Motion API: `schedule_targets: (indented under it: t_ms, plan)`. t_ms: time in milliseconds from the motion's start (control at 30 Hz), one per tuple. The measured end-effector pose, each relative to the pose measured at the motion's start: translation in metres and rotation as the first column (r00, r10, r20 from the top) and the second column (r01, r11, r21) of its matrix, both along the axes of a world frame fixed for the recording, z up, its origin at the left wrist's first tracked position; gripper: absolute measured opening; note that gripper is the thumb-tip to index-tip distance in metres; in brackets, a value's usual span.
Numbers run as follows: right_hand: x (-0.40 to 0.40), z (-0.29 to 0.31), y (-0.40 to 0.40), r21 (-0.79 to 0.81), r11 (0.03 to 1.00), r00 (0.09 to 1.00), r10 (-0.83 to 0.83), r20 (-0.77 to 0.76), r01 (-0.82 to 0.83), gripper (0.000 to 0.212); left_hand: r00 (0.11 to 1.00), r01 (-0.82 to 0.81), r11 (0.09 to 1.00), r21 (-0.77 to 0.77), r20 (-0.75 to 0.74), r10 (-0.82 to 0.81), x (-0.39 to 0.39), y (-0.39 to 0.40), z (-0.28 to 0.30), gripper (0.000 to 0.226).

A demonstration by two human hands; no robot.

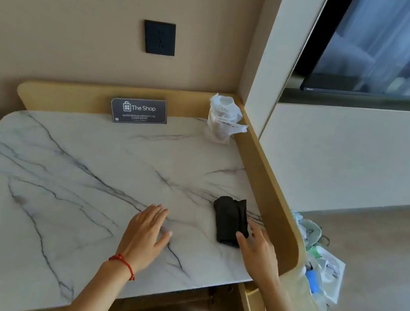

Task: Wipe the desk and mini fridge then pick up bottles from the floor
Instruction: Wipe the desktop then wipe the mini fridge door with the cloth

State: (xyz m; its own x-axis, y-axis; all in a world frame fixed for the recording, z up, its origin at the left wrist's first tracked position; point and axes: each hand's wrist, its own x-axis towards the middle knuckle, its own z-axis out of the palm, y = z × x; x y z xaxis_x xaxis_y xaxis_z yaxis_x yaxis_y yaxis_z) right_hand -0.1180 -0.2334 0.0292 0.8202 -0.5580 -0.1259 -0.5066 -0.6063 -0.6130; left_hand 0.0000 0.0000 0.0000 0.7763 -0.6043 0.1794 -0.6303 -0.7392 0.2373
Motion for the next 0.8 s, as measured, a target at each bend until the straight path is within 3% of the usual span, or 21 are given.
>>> schedule_targets:
  t_ms: [67, 333, 567, 800]
  plan:
    - [0.011, -0.005, 0.001, 0.062, 0.996, 0.997, -0.069, -0.016, 0.07, 0.054, 0.998, -0.014, 1.0, 0.014, -0.06, 0.015, 0.01, 0.001, -0.007, 0.053]
    - [0.047, -0.016, 0.01, 0.229, 0.956, 0.978, -0.201, 0.049, 0.185, 0.065, 0.998, 0.014, 1.0, 0.008, -0.06, -0.013, 0.017, -0.002, -0.041, 0.049]
    - [0.055, -0.023, 0.011, 0.251, 0.932, 0.953, -0.291, 0.079, 0.263, 0.059, 0.992, 0.025, 1.0, -0.002, -0.121, -0.025, 0.018, 0.0, -0.042, 0.048]
    - [0.052, -0.024, 0.005, 0.387, 0.88, 0.933, -0.341, 0.113, 0.275, 0.053, 0.982, 0.012, 1.0, 0.019, -0.186, -0.008, 0.016, 0.0, -0.036, 0.058]
